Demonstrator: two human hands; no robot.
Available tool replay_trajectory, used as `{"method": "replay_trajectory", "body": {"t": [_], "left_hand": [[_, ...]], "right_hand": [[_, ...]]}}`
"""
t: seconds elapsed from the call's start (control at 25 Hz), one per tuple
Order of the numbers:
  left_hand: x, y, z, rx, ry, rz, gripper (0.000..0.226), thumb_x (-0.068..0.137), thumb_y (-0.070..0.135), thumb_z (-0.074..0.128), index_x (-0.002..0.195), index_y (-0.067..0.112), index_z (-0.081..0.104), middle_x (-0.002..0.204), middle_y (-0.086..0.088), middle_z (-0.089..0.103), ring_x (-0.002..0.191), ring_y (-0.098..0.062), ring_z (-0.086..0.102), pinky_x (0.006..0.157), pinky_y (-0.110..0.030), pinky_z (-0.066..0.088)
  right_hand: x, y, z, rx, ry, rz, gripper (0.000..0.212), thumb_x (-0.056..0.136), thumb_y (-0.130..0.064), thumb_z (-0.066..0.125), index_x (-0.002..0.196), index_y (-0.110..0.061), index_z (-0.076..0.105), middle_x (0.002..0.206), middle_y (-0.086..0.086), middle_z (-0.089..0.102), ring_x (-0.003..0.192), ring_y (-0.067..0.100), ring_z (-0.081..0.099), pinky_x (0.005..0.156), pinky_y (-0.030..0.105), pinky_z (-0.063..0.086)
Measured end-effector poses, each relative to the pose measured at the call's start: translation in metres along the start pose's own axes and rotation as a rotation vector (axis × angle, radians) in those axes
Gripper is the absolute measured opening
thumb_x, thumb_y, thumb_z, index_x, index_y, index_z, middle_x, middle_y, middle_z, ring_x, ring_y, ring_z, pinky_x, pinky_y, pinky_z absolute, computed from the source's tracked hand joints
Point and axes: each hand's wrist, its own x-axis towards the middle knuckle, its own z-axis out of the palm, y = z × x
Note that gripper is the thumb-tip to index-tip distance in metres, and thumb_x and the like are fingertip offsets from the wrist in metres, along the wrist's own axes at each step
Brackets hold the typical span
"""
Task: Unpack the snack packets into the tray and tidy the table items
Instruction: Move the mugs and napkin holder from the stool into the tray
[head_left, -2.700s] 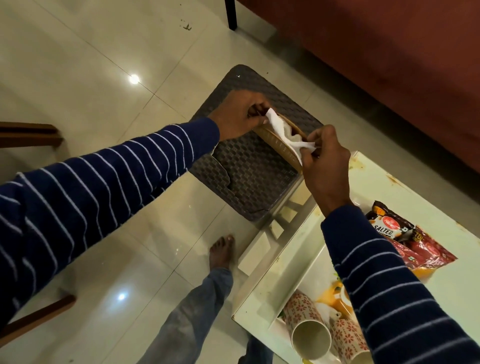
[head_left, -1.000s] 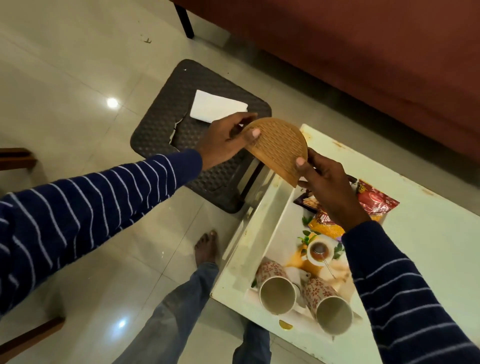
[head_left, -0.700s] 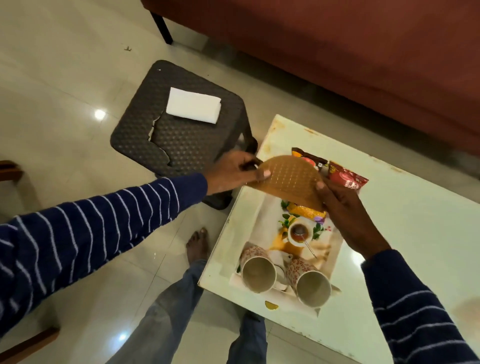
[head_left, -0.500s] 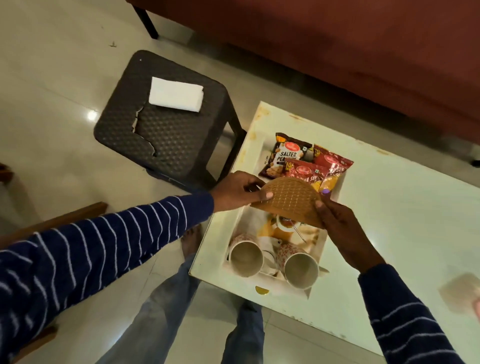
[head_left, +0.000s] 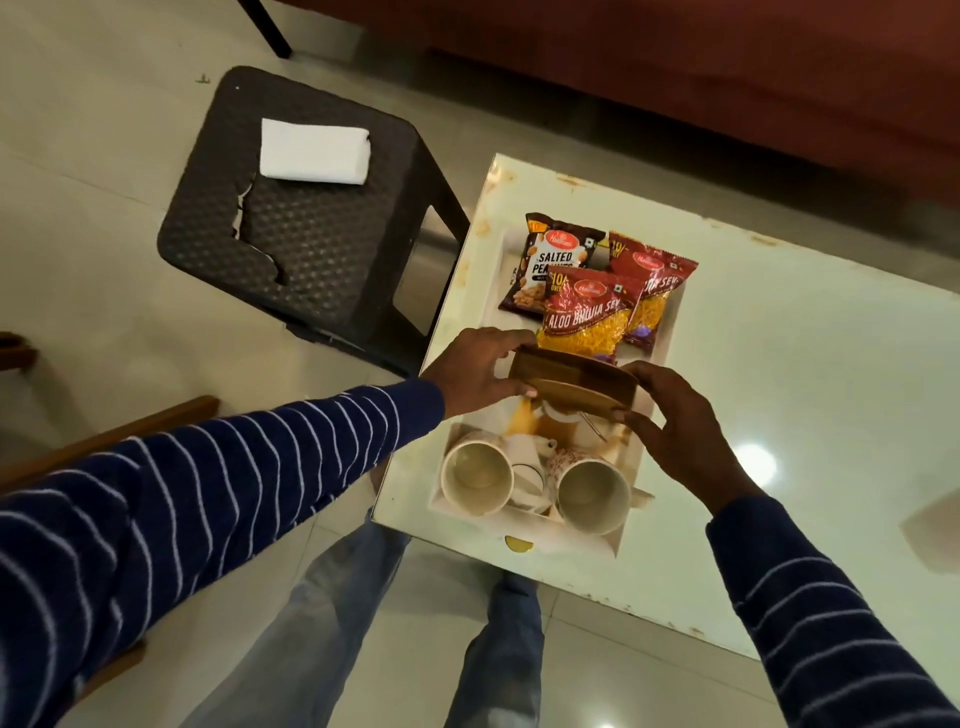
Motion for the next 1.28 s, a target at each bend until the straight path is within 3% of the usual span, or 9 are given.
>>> {"method": "replay_trajectory", "body": {"t": [0.16, 0.28, 0.52, 0.64, 0.76, 0.84, 0.96, 1.12, 1.28], "left_hand": [[-0.002, -0.004, 0.012, 0.054, 0.016, 0.047, 0.068, 0.078, 0.033, 0.084, 0.137, 0.011, 0.056, 0.121, -0.017, 0.069, 0.107, -0.032, 0.064, 0.086, -0.031, 0.046], [-0.002, -0.009, 0.017, 0.072, 0.002, 0.048, 0.067, 0.079, 0.034, 0.084, 0.136, 0.014, 0.056, 0.119, -0.017, 0.069, 0.107, -0.031, 0.063, 0.088, -0.036, 0.052], [-0.006, -0.016, 0.022, 0.007, -0.022, -0.006, 0.071, 0.077, 0.032, 0.085, 0.138, 0.02, 0.051, 0.13, -0.014, 0.065, 0.118, -0.031, 0.061, 0.097, -0.047, 0.055], [-0.008, -0.017, 0.011, -0.074, -0.095, -0.009, 0.079, 0.075, 0.038, 0.086, 0.142, 0.024, 0.046, 0.14, -0.009, 0.059, 0.126, -0.027, 0.055, 0.102, -0.041, 0.05], [-0.016, -0.026, -0.029, 0.011, -0.107, 0.026, 0.077, 0.08, 0.055, 0.075, 0.145, 0.028, 0.043, 0.145, -0.004, 0.054, 0.129, -0.021, 0.052, 0.101, -0.031, 0.044], [-0.017, -0.037, -0.069, 0.077, 0.008, 0.035, 0.066, 0.085, 0.058, 0.067, 0.139, 0.023, 0.05, 0.138, -0.005, 0.059, 0.121, -0.02, 0.058, 0.098, -0.037, 0.053], [-0.008, -0.065, -0.14, 0.027, 0.377, -0.032, 0.044, 0.09, 0.046, 0.066, 0.118, 0.012, 0.063, 0.111, -0.007, 0.07, 0.097, -0.018, 0.068, 0.081, -0.042, 0.061], [0.013, -0.119, -0.22, -0.132, 0.81, -0.394, 0.028, 0.088, 0.033, 0.073, 0.107, 0.013, 0.066, 0.101, -0.004, 0.072, 0.088, -0.014, 0.067, 0.081, -0.035, 0.059], [0.03, -0.163, -0.257, -0.254, 0.834, -0.654, 0.046, 0.084, 0.039, 0.076, 0.113, 0.007, 0.061, 0.107, -0.009, 0.069, 0.097, -0.022, 0.067, 0.086, -0.033, 0.054]], "right_hand": [[-0.004, 0.008, 0.01, 0.001, 0.013, 0.005, 0.054, 0.085, -0.004, 0.073, 0.135, -0.01, 0.053, 0.133, 0.009, 0.058, 0.124, 0.026, 0.054, 0.105, 0.032, 0.041], [-0.006, 0.011, 0.015, 0.028, 0.011, 0.036, 0.055, 0.085, -0.001, 0.072, 0.134, -0.013, 0.052, 0.134, 0.008, 0.058, 0.125, 0.026, 0.054, 0.107, 0.04, 0.043], [-0.01, 0.004, 0.025, 0.031, 0.016, 0.089, 0.058, 0.085, -0.007, 0.075, 0.137, -0.014, 0.05, 0.139, 0.009, 0.056, 0.128, 0.029, 0.052, 0.108, 0.046, 0.043], [-0.014, -0.005, 0.014, 0.006, -0.016, 0.127, 0.076, 0.079, -0.009, 0.081, 0.144, -0.017, 0.043, 0.148, 0.006, 0.048, 0.134, 0.026, 0.046, 0.111, 0.043, 0.04], [-0.01, -0.031, -0.002, -0.015, 0.05, 0.038, 0.083, 0.075, -0.005, 0.082, 0.146, -0.011, 0.039, 0.15, 0.01, 0.043, 0.135, 0.023, 0.043, 0.109, 0.043, 0.04], [0.012, -0.06, -0.009, -0.01, 0.118, -0.013, 0.075, 0.078, -0.007, 0.08, 0.143, -0.007, 0.042, 0.147, 0.014, 0.045, 0.132, 0.026, 0.045, 0.105, 0.043, 0.043], [0.07, -0.118, -0.005, -0.026, 0.156, -0.113, 0.063, 0.085, -0.011, 0.075, 0.141, -0.007, 0.047, 0.144, 0.012, 0.051, 0.131, 0.026, 0.048, 0.106, 0.039, 0.043], [0.151, -0.193, 0.03, 0.147, 0.11, -0.098, 0.051, 0.091, -0.018, 0.068, 0.139, -0.015, 0.05, 0.14, 0.004, 0.051, 0.116, 0.012, 0.056, 0.087, 0.01, 0.048], [0.225, -0.252, 0.081, 0.189, 0.029, 0.05, 0.048, 0.091, -0.03, 0.068, 0.135, -0.015, 0.056, 0.122, 0.001, 0.063, 0.093, 0.002, 0.062, 0.075, 0.004, 0.048]]}}
